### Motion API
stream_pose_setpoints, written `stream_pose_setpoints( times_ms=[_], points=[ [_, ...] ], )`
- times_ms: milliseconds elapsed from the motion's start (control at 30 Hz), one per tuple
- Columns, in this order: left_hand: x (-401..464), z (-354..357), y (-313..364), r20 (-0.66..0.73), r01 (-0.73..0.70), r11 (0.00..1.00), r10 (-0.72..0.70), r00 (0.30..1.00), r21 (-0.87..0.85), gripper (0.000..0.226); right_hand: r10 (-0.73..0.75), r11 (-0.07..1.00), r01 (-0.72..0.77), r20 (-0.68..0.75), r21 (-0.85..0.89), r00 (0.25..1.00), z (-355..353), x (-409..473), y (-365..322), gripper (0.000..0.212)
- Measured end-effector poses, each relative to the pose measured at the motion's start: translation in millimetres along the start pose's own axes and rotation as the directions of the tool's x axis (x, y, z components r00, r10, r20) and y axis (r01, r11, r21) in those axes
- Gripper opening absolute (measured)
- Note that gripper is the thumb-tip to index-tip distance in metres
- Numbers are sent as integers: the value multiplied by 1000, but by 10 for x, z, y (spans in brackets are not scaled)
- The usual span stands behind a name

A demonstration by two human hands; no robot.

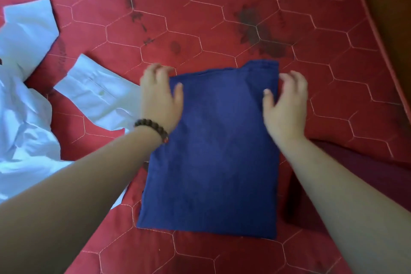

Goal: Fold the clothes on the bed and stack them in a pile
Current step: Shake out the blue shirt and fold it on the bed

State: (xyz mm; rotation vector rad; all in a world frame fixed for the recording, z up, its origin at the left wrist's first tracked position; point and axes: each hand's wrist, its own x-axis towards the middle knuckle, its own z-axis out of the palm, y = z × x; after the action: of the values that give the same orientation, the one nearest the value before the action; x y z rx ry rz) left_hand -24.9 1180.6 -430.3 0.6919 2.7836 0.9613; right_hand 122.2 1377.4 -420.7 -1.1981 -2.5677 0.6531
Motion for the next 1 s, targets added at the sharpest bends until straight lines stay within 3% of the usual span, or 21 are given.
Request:
stream_pose_setpoints(
  times_ms=[100,200,267,400,600,667,767,833,900,1000],
  points=[
    [-385,264,94,221,-332,930,295,929,156,49,-340,912,373,193,-172,920,286,-164,-151,54],
    [-639,520,43,462,-435,815,239,854,382,66,-409,768,547,401,-334,820,555,-175,-120,59],
    [-635,604,-80,457,-398,789,169,873,468,70,-379,739,545,424,-396,822,639,-111,17,61],
    [-597,619,-217,406,-339,805,135,904,487,73,-369,809,496,385,-316,846,651,4,235,62],
    [-596,399,-279,389,-192,851,-16,921,489,71,-82,834,266,369,-484,926,385,26,390,67],
    [-676,275,-294,363,-138,878,-43,931,458,72,-83,827,246,323,-505,943,293,-132,351,67],
    [-1041,179,-211,329,-268,881,138,934,390,71,-236,859,321,248,-399,940,294,-707,154,63],
    [-1383,211,-132,391,-413,847,274,878,334,67,-335,850,424,302,-313,893,399,-1231,30,62],
    [-1630,255,-153,487,-473,811,277,828,343,66,-355,821,480,383,-308,853,511,-1659,23,60],
    [-1747,217,-412,528,-484,778,235,816,401,70,-295,835,428,375,-347,879,493,-1871,292,60]
  ],
)
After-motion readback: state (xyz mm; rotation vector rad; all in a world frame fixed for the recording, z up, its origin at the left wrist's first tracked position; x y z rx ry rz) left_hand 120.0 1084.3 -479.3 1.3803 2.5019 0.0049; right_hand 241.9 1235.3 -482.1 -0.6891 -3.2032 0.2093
